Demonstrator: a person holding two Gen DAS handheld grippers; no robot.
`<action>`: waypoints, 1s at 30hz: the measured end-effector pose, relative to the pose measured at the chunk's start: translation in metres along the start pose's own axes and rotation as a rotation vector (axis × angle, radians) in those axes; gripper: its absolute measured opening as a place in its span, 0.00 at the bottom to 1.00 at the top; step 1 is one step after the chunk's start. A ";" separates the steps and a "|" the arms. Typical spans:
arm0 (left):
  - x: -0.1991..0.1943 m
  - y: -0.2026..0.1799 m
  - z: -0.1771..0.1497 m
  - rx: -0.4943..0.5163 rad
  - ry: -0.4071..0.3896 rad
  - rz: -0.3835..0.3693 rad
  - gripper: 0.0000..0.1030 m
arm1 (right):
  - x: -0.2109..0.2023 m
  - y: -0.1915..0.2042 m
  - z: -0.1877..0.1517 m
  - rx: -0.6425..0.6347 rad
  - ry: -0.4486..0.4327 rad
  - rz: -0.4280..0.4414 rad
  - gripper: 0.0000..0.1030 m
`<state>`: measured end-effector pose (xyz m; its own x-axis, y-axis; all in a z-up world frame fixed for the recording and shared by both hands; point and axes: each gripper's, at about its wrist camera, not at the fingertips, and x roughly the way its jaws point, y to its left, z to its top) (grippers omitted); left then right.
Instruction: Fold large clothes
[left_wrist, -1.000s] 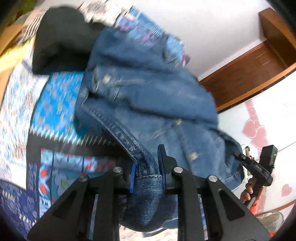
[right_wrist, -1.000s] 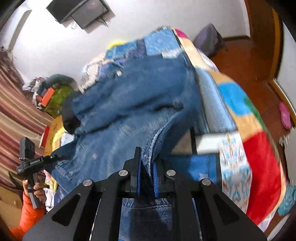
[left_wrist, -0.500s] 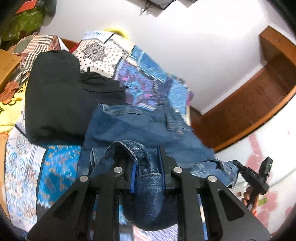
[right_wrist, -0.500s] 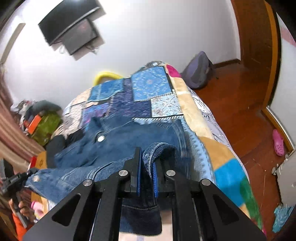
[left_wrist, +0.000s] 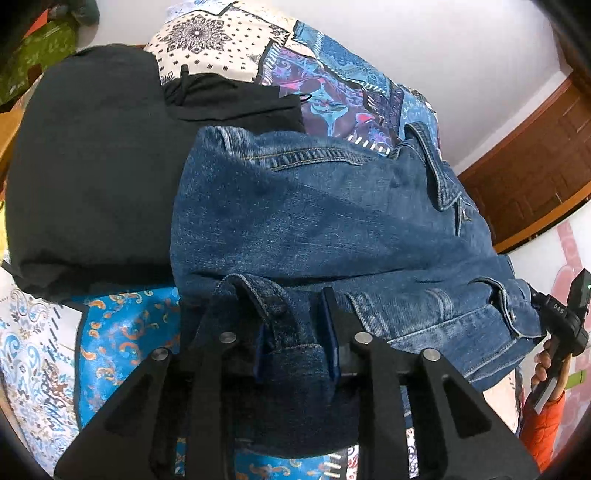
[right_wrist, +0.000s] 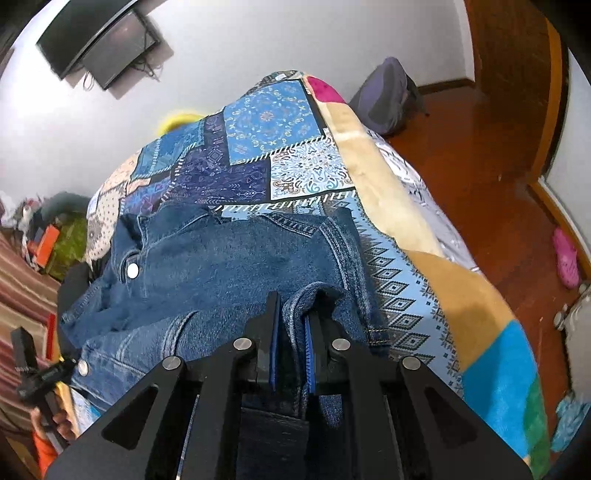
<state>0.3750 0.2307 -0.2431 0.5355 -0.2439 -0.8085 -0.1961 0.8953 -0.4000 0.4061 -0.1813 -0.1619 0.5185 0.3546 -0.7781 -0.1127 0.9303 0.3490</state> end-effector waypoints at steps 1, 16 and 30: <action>-0.004 -0.002 0.000 0.007 -0.002 0.008 0.30 | 0.000 0.002 0.001 -0.008 0.006 -0.012 0.12; -0.088 -0.049 -0.046 0.236 -0.110 0.093 0.45 | -0.069 0.050 -0.054 -0.177 0.009 -0.074 0.43; -0.039 -0.090 -0.091 0.340 0.026 0.029 0.46 | -0.071 0.117 -0.089 -0.394 -0.024 -0.150 0.53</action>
<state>0.2968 0.1258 -0.2147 0.5120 -0.2217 -0.8298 0.0763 0.9740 -0.2132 0.2809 -0.0891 -0.1117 0.5730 0.2145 -0.7910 -0.3473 0.9378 0.0028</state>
